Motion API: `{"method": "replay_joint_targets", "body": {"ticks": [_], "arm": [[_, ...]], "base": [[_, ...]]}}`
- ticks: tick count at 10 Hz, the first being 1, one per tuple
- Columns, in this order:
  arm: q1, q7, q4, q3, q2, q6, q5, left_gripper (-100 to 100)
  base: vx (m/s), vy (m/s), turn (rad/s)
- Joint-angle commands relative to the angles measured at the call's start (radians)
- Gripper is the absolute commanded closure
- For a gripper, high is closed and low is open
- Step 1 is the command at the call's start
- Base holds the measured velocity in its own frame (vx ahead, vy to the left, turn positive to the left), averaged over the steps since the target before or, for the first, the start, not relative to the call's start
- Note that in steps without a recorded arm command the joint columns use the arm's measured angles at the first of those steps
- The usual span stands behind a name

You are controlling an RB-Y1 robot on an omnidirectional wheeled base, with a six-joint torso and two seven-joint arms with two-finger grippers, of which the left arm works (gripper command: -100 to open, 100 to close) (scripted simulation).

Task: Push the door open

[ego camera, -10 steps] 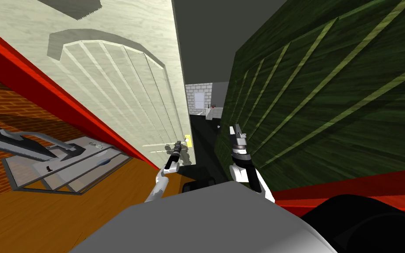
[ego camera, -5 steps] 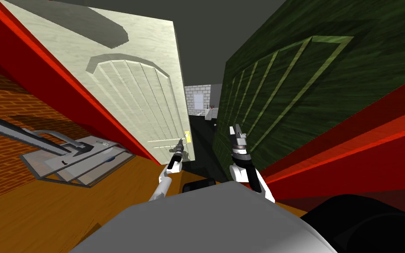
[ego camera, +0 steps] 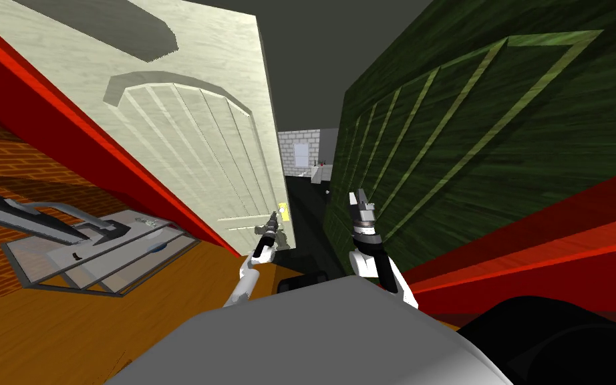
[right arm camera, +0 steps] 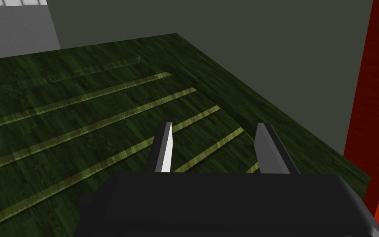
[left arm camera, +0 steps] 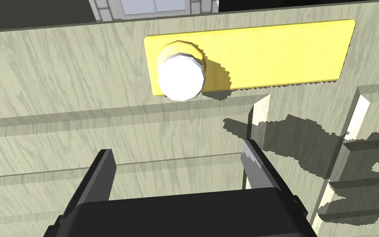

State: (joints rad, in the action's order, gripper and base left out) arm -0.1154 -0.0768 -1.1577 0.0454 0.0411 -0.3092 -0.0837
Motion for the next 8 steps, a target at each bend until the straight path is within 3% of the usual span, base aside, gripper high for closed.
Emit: {"method": "replay_joint_targets", "body": {"ticks": [1,5,6,7,8], "arm": [[-0.007,-0.001,0.009,-0.005,0.002,-0.004,0.000,-100],[-0.017,-0.003,0.024,-0.016,-0.018,-0.014,0.000,-100],[-0.016,-0.002,0.022,-0.014,-0.013,-0.011,0.000,-100],[-0.016,-0.002,0.022,-0.014,-0.013,-0.011,0.000,100],[-0.016,-0.002,0.022,-0.014,-0.013,-0.011,0.000,100]], "base": [[0.192,-0.027,-0.016],[0.207,-0.026,-0.021],[0.091,-0.011,-0.002],[-0.012,0.001,0.005],[-0.030,0.006,-0.006]]}}
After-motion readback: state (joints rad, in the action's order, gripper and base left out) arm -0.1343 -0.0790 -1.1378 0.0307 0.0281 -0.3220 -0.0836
